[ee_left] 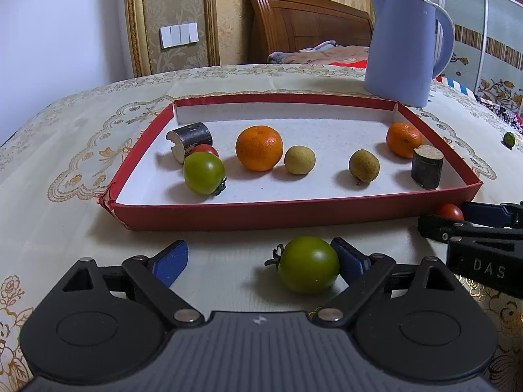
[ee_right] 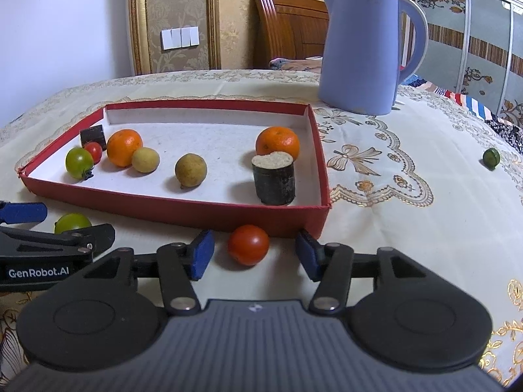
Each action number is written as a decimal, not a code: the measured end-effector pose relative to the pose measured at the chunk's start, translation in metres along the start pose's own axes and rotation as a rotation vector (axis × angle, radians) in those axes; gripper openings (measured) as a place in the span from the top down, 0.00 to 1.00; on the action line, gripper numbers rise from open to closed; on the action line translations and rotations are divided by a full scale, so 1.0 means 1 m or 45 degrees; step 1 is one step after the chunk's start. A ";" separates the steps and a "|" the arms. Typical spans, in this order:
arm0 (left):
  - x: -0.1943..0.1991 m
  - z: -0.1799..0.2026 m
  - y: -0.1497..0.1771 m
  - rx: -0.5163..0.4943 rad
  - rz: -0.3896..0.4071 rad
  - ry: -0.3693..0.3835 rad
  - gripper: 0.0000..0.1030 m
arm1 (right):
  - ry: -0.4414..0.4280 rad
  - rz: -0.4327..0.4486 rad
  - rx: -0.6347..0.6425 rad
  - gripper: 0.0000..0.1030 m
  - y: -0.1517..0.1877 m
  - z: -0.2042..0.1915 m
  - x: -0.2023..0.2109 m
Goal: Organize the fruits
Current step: 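Lower the right tool onto the red cherry tomato and close while the left tool moves over a green tomato, then close the left tool on the green tomato while the right tool holds the red tomato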
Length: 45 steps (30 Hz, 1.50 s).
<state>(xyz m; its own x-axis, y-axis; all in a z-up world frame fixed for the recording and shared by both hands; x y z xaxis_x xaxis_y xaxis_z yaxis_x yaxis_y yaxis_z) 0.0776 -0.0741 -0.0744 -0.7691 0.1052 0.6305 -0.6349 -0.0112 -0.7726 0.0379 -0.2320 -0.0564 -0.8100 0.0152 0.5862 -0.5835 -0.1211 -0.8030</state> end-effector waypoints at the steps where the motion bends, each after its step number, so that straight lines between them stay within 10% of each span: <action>1: 0.000 0.000 0.000 0.001 0.000 -0.001 0.08 | 0.010 0.003 -0.013 0.58 0.000 0.002 0.001; 45: 0.006 0.004 0.003 -0.034 0.025 0.021 0.20 | 0.033 -0.002 0.021 0.71 0.000 0.000 0.001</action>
<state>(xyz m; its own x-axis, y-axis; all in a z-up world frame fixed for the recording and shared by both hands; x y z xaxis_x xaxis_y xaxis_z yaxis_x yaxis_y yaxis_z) 0.0708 -0.0776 -0.0721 -0.7802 0.1213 0.6137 -0.6170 0.0129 -0.7869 0.0372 -0.2317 -0.0559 -0.8105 0.0408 0.5843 -0.5838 -0.1372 -0.8003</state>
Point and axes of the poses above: each gripper's, at about its wrist camera, not at the fingertips, and x roughly against the way its jaws point, z to its right, y to its underside, the point moved 9 cm from there along -x, roughly the way its jaws point, and after that the axes turned 8 degrees about x, right-handed, at the moved point
